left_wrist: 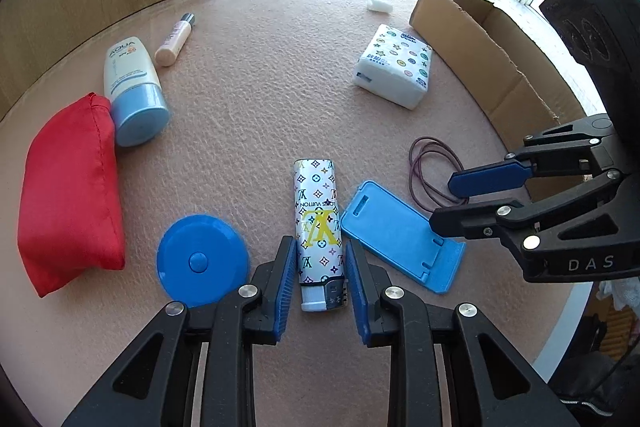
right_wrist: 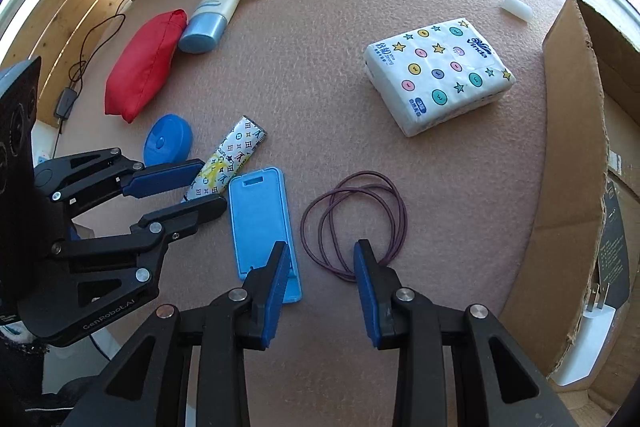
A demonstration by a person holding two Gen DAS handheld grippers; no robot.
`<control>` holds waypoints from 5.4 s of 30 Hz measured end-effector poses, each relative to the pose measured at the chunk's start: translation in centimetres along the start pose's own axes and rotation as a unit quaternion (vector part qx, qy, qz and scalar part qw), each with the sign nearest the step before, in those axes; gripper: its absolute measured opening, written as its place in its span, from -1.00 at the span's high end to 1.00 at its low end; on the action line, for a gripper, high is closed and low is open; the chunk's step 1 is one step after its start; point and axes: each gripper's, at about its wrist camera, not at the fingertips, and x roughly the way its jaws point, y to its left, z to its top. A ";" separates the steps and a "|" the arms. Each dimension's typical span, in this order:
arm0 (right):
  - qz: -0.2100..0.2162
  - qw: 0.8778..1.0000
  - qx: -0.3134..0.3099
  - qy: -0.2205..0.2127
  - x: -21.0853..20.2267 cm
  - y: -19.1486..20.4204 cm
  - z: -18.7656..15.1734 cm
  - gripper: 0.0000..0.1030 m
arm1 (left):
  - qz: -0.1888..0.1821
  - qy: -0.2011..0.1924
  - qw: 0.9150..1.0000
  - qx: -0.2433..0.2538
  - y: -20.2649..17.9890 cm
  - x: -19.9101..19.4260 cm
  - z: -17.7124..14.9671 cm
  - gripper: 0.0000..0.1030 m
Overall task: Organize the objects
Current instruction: 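Close the right tool on the coiled dark cable while the left tool holds the lighter, then carry lighter and cable into the cardboard box and open both tools, then move the right tool to the blue phone stand and grasp it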
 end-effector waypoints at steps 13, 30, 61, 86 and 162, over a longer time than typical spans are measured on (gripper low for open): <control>-0.043 0.997 -0.068 0.003 0.0 1.4 -1.5 0.42 | -0.003 0.006 1.000 -0.012 1.0 -1.6 -3.3 0.52; -0.009 0.991 -0.120 0.055 -0.9 0.5 -3.5 0.42 | -0.013 0.013 0.999 -0.034 1.3 -2.7 -5.4 0.45; 0.037 0.998 -0.006 -0.043 -5.6 -4.4 -5.2 0.94 | -0.063 -0.039 0.990 -0.124 2.7 -6.3 -5.7 0.52; 0.023 0.978 0.102 -0.183 -16.4 -10.1 -7.1 0.94 | -0.121 -0.087 0.989 0.011 -10.2 -6.9 5.6 0.52; 0.090 0.995 0.048 -0.010 -2.2 -0.6 -0.8 -0.16 | -0.075 -0.008 0.990 -0.120 -3.6 -2.5 -3.9 -0.24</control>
